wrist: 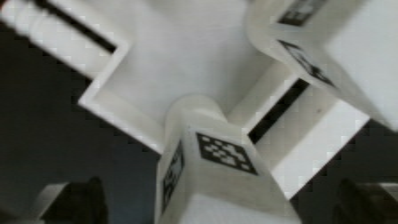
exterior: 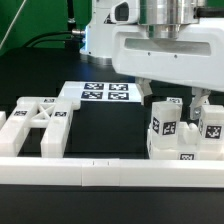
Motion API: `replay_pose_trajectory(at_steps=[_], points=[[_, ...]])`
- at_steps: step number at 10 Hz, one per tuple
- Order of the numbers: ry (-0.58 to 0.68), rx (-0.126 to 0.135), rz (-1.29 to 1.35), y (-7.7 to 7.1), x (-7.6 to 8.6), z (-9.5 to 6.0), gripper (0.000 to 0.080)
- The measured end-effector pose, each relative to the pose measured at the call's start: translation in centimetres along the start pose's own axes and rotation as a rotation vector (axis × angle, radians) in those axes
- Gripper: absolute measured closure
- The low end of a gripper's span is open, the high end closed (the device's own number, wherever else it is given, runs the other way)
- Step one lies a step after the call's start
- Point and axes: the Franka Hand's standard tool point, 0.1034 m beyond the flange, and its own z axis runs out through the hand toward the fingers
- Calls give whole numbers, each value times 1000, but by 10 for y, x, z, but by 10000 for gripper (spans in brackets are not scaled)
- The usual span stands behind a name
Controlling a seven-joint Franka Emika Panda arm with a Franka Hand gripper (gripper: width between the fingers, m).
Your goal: Assemble chair
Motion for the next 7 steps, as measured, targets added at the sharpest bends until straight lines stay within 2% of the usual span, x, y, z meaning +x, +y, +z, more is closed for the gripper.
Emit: replay_pose_trajectory(at_steps=[7], points=[[-2,-13,-598,6,5,4,151]])
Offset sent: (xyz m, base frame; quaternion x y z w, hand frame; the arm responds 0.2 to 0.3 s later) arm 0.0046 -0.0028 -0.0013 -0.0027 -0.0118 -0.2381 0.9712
